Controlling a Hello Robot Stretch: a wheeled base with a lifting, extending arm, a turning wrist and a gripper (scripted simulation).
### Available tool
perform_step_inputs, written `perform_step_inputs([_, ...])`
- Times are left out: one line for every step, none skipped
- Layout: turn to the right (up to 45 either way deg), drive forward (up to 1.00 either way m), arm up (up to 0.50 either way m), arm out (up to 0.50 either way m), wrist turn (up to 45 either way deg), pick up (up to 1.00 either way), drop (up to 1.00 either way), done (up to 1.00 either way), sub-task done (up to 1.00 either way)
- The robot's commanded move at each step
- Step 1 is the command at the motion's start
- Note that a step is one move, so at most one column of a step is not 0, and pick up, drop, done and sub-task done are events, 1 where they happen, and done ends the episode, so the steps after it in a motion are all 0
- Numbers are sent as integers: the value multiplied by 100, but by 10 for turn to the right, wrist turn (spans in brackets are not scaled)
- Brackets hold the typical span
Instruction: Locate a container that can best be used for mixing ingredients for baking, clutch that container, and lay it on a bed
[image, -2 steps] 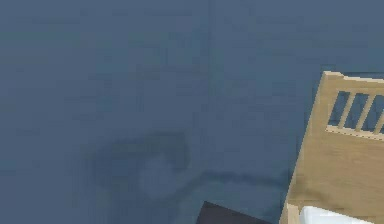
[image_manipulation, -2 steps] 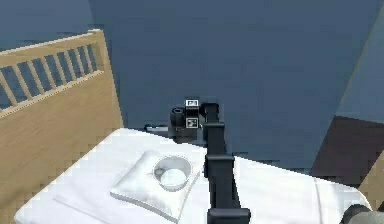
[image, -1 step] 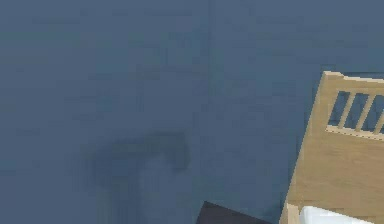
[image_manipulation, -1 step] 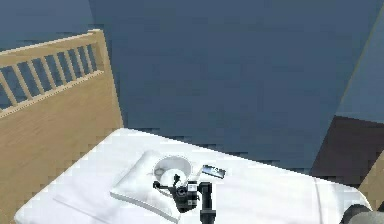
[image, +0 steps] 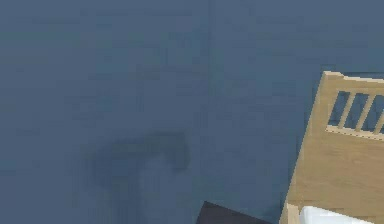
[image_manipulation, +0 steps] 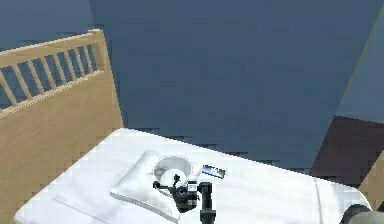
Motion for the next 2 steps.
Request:
perform_step_inputs([0,0,10,0,0,0,0,0,0])
perform_step_inputs([0,0,34,0,0,0,0,0,0])
